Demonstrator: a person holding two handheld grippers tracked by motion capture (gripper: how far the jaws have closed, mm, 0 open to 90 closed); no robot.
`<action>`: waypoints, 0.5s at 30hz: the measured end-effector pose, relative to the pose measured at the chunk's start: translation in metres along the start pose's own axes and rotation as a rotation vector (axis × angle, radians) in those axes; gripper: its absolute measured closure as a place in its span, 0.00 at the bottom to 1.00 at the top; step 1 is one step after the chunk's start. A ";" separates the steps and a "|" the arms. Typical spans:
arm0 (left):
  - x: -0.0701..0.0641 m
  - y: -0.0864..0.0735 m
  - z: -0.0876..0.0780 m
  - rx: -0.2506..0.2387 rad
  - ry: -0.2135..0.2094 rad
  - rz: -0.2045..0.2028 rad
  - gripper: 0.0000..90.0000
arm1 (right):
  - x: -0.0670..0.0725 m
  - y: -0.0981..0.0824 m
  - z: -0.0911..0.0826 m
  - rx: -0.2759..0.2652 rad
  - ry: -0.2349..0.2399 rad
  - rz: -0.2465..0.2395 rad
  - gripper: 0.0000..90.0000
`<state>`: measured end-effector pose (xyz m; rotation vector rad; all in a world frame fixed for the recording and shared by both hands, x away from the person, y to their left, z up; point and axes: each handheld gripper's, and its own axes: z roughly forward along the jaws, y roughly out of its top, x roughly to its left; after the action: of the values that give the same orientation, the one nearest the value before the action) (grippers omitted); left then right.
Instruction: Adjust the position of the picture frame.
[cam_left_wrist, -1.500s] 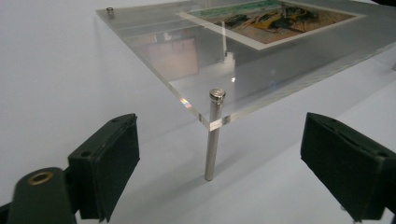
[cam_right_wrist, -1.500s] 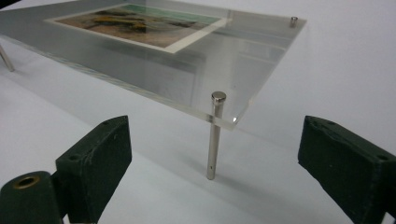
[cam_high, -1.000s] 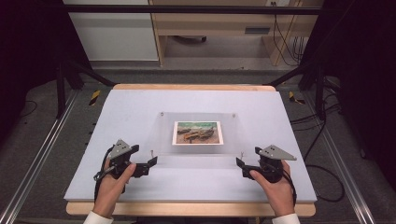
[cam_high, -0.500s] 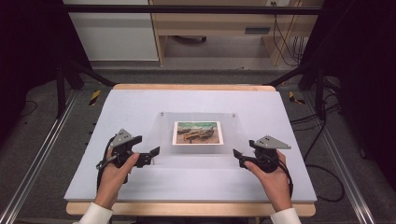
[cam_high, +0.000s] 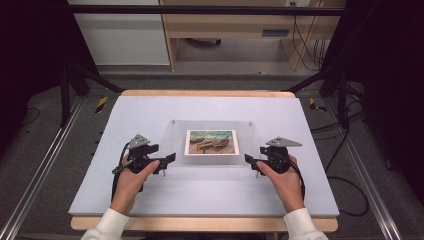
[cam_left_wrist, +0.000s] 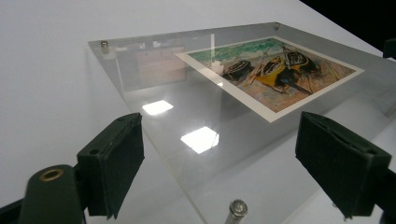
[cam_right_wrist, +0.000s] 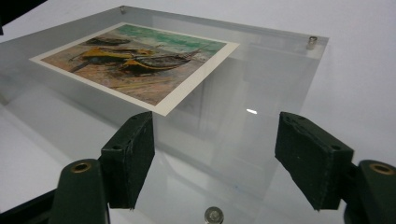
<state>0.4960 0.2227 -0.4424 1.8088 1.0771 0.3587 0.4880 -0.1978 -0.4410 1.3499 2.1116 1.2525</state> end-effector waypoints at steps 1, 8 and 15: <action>0.001 -0.001 0.000 0.002 -0.002 -0.006 0.16 | 0.000 -0.001 0.000 -0.001 0.008 0.006 0.30; 0.003 -0.004 0.001 0.022 -0.014 -0.055 0.15 | 0.000 -0.001 0.002 -0.005 0.026 0.019 0.24; 0.005 -0.007 0.005 0.048 -0.006 -0.048 0.14 | -0.004 0.000 0.003 0.013 0.014 0.035 0.19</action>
<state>0.4988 0.2249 -0.4524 1.8220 1.1319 0.2999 0.4915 -0.1998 -0.4433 1.3931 2.1173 1.2675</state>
